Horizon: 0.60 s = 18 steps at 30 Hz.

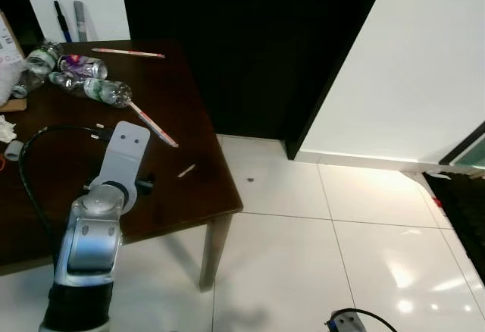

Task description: Picking trash to rubbish bin

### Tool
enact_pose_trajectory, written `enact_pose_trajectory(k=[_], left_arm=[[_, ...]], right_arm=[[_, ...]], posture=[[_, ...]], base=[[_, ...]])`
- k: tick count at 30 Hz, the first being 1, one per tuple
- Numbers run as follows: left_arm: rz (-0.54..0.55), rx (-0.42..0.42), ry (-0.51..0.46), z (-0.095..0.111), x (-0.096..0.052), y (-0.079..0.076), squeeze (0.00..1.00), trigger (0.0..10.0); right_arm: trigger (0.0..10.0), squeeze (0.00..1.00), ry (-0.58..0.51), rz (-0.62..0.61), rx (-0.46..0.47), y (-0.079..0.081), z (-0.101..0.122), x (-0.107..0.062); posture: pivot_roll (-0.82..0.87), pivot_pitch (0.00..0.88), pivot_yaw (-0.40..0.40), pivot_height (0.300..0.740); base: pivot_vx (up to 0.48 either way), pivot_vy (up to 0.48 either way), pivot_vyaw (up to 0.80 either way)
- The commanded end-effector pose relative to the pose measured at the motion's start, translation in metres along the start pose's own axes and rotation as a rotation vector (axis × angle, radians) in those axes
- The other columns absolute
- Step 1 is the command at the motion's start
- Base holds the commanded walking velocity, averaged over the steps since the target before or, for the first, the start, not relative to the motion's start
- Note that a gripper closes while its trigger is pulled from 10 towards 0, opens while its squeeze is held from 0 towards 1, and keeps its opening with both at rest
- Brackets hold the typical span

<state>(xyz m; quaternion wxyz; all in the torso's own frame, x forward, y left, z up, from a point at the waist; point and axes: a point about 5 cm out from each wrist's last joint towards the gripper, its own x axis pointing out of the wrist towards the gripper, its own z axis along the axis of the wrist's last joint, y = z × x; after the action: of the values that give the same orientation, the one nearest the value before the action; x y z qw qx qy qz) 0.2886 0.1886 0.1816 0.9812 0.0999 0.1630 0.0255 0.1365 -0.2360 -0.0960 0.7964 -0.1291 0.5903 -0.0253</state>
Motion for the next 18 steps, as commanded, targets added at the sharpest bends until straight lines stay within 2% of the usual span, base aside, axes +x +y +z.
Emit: enact_pose_trajectory(k=[1,3,4,6,7,8,9,11,16,17,18], left_arm=[[0.016,-0.050,0.021,-0.006,-0.002,0.000,0.00,10.0],[0.029,-0.115,0.010,-0.007,-0.003,0.000,0.00,10.0],[0.029,-0.115,0.010,-0.007,-0.003,0.000,0.00,10.0],[0.055,-0.208,-0.008,-0.006,-0.004,0.001,0.00,10.0],[0.055,-0.208,-0.008,-0.006,-0.004,0.001,0.00,10.0],[0.109,-0.271,-0.021,-0.006,-0.006,0.006,0.00,10.0],[0.109,-0.271,-0.021,-0.006,-0.006,0.006,0.00,10.0],[0.178,-0.301,-0.016,-0.010,-0.009,0.013,0.00,10.0],[0.201,-0.303,-0.004,-0.014,-0.009,0.016,0.00,10.0],[0.227,-0.310,0.010,-0.023,-0.007,0.022,0.00,10.0],[0.227,-0.310,0.010,-0.023,-0.007,0.022,0.00,10.0]], right_arm=[[10.0,0.00,0.022,-0.004,0.009,-0.002,-0.007,0.000],[10.0,0.00,0.020,-0.003,0.007,-0.002,-0.007,0.000],[10.0,0.00,0.020,-0.003,0.007,-0.002,-0.007,0.000],[10.0,0.00,0.019,-0.004,0.004,-0.002,-0.007,0.000],[10.0,0.00,0.019,-0.004,0.004,-0.002,-0.007,0.000],[10.0,0.00,0.018,-0.004,0.001,-0.003,-0.006,0.000],[10.0,0.00,0.018,-0.004,0.001,-0.003,-0.006,0.000],[10.0,0.00,0.018,-0.005,-0.001,-0.003,-0.006,0.000],[10.0,0.00,0.018,-0.005,-0.003,-0.003,-0.006,0.000],[10.0,0.00,0.019,-0.007,-0.005,-0.004,-0.006,0.000],[10.0,0.00,0.019,-0.007,-0.005,-0.004,-0.006,0.000]], posture=[[0.23,0.143,-0.080,0.740],[0.23,0.143,-0.080,0.740],[0.23,0.143,-0.080,0.740],[0.23,0.143,-0.080,0.740],[0.23,0.143,-0.080,0.740],[0.24,0.149,-0.086,0.740],[0.24,0.149,-0.086,0.740],[0.24,0.149,-0.086,0.740],[0.24,0.149,-0.086,0.740],[0.24,0.151,-0.091,0.740],[0.24,0.151,-0.091,0.740]], base=[[0.000,0.000,0.00],[0.000,0.000,0.00],[0.000,0.000,0.00],[0.000,0.000,0.00],[0.000,0.000,0.00],[0.000,0.000,0.00],[0.000,0.000,0.00],[0.000,0.000,0.00],[0.000,0.000,0.00],[0.000,0.000,0.00],[0.000,0.000,0.00]])
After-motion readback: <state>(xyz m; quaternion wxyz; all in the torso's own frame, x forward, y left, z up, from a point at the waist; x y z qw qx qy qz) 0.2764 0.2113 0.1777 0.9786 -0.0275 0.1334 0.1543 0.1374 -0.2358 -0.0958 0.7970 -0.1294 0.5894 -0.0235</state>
